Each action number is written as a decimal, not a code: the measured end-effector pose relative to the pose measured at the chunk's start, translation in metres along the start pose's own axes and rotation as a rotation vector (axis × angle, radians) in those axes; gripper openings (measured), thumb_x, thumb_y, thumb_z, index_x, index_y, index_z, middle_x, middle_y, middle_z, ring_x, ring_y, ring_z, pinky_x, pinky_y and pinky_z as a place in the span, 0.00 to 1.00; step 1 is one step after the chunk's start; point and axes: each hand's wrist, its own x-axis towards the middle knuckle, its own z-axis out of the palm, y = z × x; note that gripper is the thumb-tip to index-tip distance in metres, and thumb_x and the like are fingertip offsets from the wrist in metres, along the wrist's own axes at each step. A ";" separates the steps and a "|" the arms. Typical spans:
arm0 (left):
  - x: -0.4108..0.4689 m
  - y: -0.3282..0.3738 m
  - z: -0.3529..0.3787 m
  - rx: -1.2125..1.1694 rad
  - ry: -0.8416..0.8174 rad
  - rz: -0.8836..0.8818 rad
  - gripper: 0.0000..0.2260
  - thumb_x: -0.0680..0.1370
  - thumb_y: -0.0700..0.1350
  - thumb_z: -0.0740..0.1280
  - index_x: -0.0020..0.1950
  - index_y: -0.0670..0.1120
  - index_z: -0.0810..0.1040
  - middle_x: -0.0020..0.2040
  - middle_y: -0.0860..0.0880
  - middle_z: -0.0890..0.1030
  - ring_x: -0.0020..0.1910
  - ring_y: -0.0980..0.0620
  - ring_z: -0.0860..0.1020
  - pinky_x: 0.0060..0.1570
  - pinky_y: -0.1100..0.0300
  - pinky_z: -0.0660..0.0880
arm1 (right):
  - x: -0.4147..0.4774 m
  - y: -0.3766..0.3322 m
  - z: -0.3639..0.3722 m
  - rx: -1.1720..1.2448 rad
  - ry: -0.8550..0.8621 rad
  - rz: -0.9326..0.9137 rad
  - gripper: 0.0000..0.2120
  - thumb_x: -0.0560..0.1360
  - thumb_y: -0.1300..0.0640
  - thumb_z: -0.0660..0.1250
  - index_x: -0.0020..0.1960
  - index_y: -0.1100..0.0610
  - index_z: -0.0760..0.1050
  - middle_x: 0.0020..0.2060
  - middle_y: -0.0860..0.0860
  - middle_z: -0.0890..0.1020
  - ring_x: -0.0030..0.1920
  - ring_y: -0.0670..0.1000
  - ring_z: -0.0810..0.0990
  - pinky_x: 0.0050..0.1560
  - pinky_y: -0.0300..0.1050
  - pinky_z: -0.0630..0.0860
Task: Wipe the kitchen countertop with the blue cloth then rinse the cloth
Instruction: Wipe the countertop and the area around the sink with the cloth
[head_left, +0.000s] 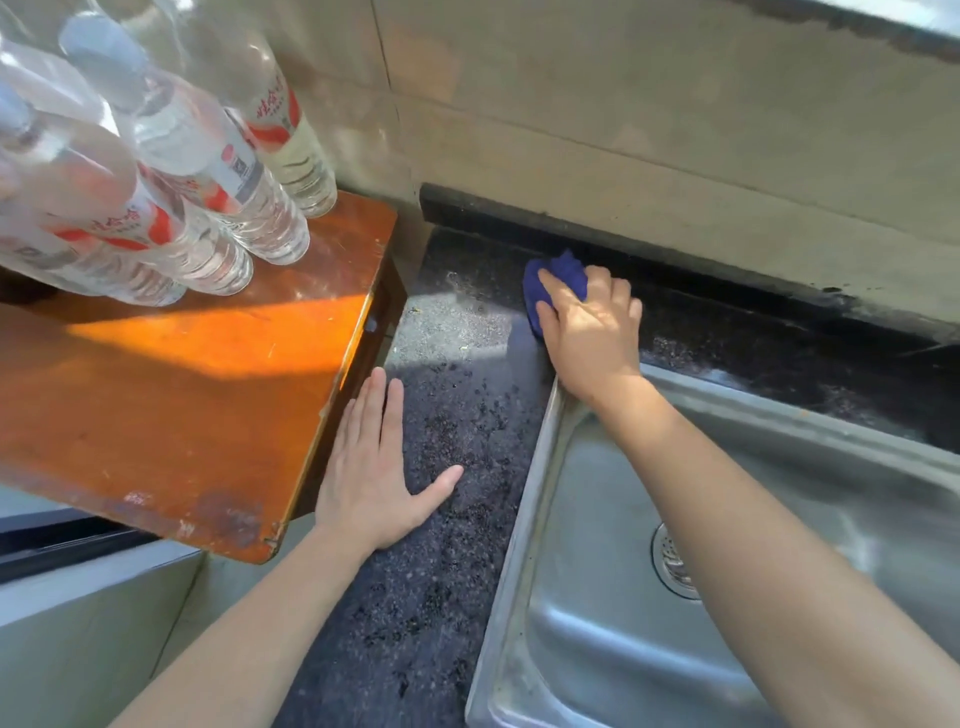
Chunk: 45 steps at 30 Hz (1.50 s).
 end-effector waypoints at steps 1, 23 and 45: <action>-0.001 0.001 0.000 -0.012 0.002 0.000 0.50 0.71 0.79 0.41 0.80 0.47 0.30 0.80 0.48 0.29 0.79 0.52 0.33 0.79 0.53 0.40 | 0.004 -0.006 0.000 -0.013 -0.046 0.009 0.18 0.80 0.51 0.61 0.70 0.49 0.74 0.63 0.62 0.74 0.57 0.65 0.72 0.55 0.56 0.67; 0.001 -0.001 0.001 -0.027 0.024 -0.010 0.50 0.72 0.78 0.45 0.81 0.47 0.33 0.80 0.49 0.31 0.80 0.52 0.36 0.78 0.54 0.42 | 0.053 -0.112 0.030 -0.117 -0.083 -0.075 0.19 0.72 0.54 0.66 0.63 0.51 0.79 0.50 0.58 0.78 0.45 0.62 0.75 0.46 0.54 0.68; 0.000 -0.005 0.002 -0.058 0.001 -0.026 0.50 0.73 0.76 0.45 0.79 0.45 0.29 0.79 0.49 0.28 0.79 0.53 0.33 0.79 0.54 0.41 | -0.004 -0.098 0.023 0.032 -0.017 -0.360 0.17 0.77 0.50 0.66 0.65 0.43 0.77 0.59 0.54 0.78 0.54 0.61 0.75 0.51 0.54 0.69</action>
